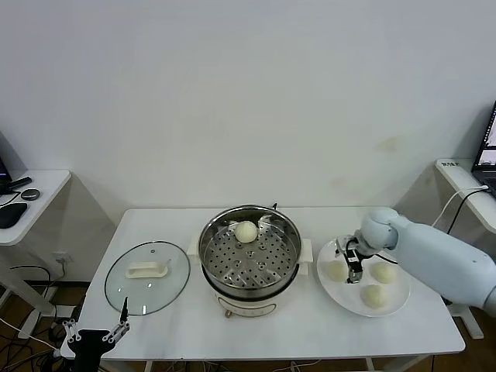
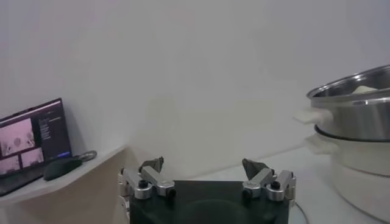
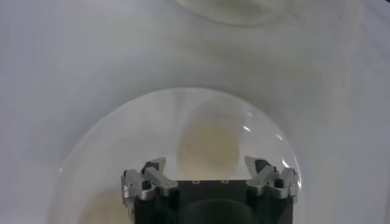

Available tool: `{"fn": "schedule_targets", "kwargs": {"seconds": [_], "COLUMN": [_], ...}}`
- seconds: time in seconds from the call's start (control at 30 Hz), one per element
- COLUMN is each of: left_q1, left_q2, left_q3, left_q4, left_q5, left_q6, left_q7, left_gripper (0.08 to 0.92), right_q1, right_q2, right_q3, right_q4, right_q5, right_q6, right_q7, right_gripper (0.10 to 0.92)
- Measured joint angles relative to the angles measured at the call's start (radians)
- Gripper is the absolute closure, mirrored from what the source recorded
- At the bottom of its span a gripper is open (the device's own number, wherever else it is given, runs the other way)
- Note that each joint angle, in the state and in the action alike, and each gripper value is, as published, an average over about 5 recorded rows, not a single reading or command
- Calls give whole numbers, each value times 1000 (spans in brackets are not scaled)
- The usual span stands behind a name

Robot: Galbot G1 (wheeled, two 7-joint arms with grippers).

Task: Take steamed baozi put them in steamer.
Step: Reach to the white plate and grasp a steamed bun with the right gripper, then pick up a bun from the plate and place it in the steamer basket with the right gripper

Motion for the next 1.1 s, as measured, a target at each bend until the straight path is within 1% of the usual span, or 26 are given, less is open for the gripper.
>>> {"fn": "schedule_targets", "kwargs": {"seconds": [0.1,0.37,0.5,0.6,0.83,0.97,1.1], "left_q1": [-1,1,1,1,-5,-18,-33], "left_q2": [-1,0,1,2,13,18,23], "left_q3": [1,2,2,2,6,15,25], "left_q4": [1,-3,-9,-13,-22,-19,-14], "left_q5": [0,1,0,0,-4,-5,-6], "left_q6": [-1,-1,-1,-1,0,5,9], "left_q7": [0,0,0,1,2,2,3], "left_gripper": [177,177,177,177,177,177,177], "right_q1": [-7,-14,-8,5,99,224,390], "right_q2": [11,20,19,12,-42,-74,-78], "right_q3": [7,14,14,11,-26,-95,-195], "right_q4": [-14,-24,-20,-10,51,111,180], "right_q5": [-7,-5,2,12,76,154,263], "right_q6": [-4,-10,-14,-20,-40,-66,-110], "right_q7": [0,-10,-17,-23,-40,-37,-19], "right_gripper": [267,499,582,611,606,601,601]}}
